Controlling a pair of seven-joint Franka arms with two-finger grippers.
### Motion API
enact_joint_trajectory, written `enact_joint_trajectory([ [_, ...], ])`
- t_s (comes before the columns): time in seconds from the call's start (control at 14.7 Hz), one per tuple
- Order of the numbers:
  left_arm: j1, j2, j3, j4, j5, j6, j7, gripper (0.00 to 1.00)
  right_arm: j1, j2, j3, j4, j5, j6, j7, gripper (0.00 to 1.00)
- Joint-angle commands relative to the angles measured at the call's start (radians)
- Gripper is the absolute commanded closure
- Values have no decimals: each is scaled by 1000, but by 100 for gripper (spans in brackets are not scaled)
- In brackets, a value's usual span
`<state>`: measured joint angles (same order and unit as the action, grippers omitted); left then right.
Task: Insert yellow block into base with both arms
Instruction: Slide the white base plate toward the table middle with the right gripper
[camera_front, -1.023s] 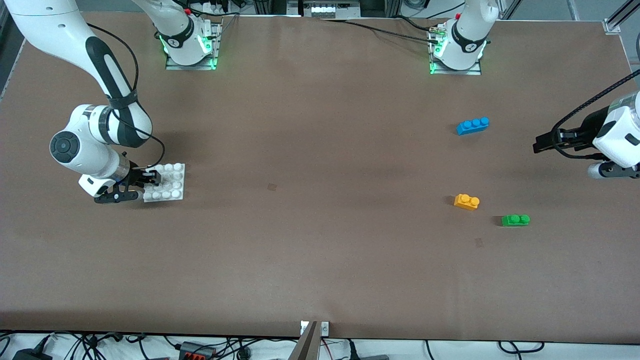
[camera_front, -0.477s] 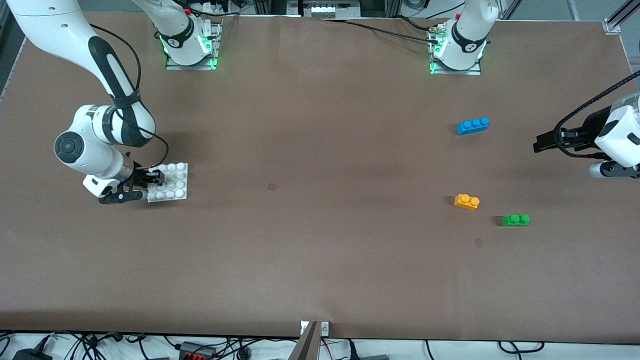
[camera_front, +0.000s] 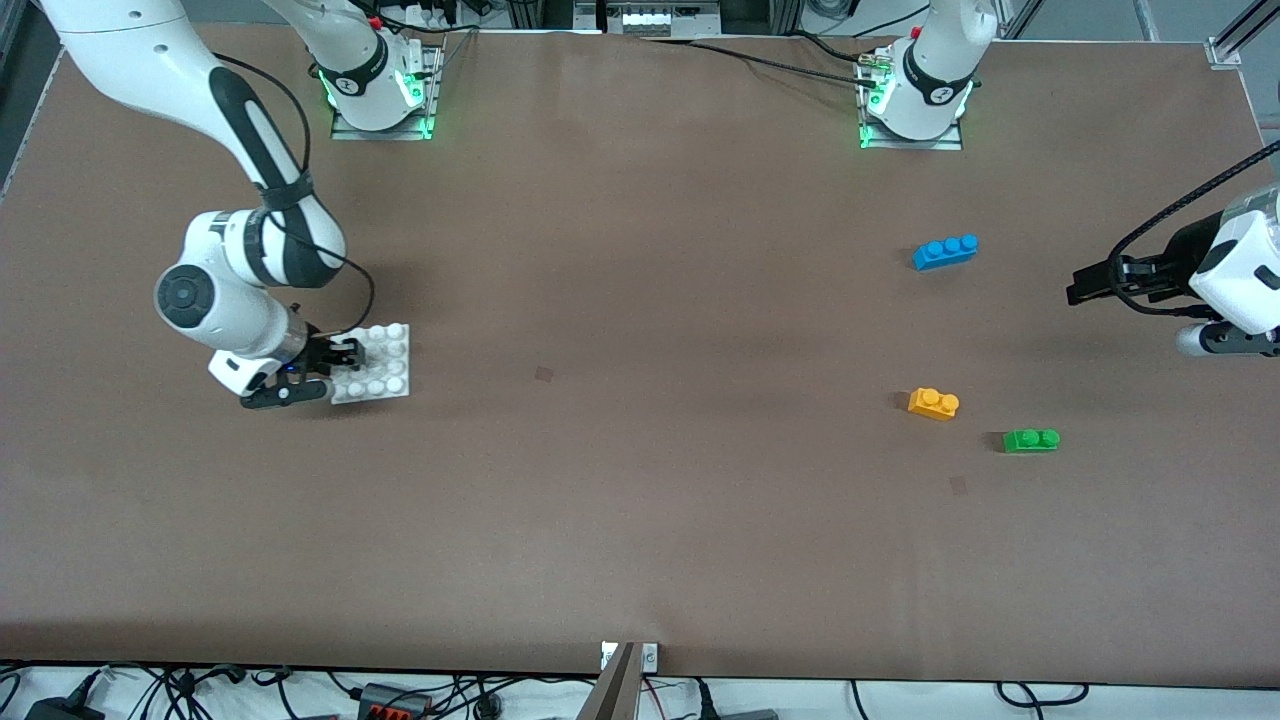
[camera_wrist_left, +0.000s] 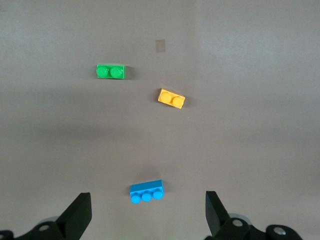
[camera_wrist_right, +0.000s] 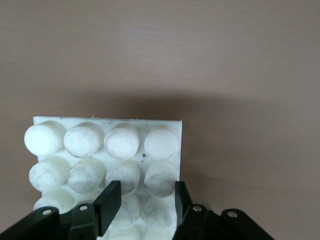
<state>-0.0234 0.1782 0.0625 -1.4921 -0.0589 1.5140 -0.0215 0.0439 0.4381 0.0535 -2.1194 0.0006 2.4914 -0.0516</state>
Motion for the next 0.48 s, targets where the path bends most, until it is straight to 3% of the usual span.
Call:
enact_joint_trajectory([
  [0.0, 7, -16, 3, -11, -27, -8, 26, 0, 138, 68, 14, 5, 16, 20, 203, 49],
  [0.14, 7, -17, 3, -11, -27, -8, 26, 0, 247, 70, 14, 33, 16, 20, 368, 49],
  [0.41, 7, -16, 3, -11, -27, -8, 26, 0, 411, 165, 12, 168, 16, 20, 568, 49],
])
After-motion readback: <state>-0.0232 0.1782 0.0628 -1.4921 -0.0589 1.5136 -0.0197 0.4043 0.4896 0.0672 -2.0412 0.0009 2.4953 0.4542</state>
